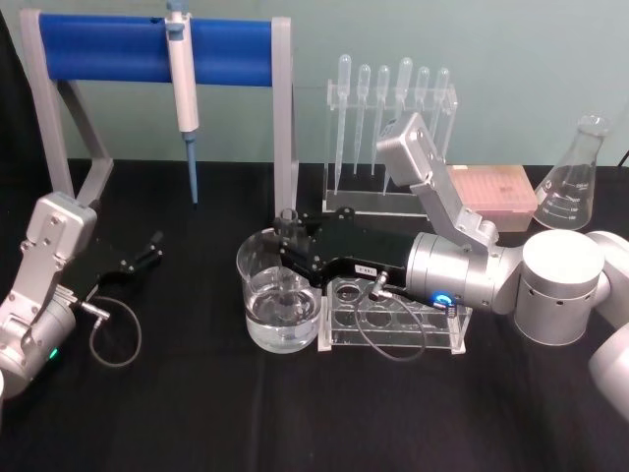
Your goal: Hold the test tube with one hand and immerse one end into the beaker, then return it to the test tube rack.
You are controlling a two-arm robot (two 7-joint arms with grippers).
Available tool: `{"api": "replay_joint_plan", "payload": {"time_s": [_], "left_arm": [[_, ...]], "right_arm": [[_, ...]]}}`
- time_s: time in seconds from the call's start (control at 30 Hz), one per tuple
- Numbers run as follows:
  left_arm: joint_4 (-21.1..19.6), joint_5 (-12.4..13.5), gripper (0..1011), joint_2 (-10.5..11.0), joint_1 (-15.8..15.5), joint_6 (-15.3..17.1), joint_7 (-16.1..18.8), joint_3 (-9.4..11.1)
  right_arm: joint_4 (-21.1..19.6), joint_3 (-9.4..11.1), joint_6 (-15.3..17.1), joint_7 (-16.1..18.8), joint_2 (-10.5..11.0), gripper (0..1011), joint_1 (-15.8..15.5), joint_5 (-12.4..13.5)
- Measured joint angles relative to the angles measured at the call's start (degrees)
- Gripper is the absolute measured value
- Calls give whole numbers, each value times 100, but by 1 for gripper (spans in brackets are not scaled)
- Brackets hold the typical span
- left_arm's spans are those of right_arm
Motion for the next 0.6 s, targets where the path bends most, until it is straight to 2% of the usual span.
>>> {"api": "replay_joint_plan", "payload": {"time_s": [0.6], "left_arm": [[0,0,1000,0,0,0,0,0]], "right_arm": [[-1,0,6,-3,0,226,0,5]]}}
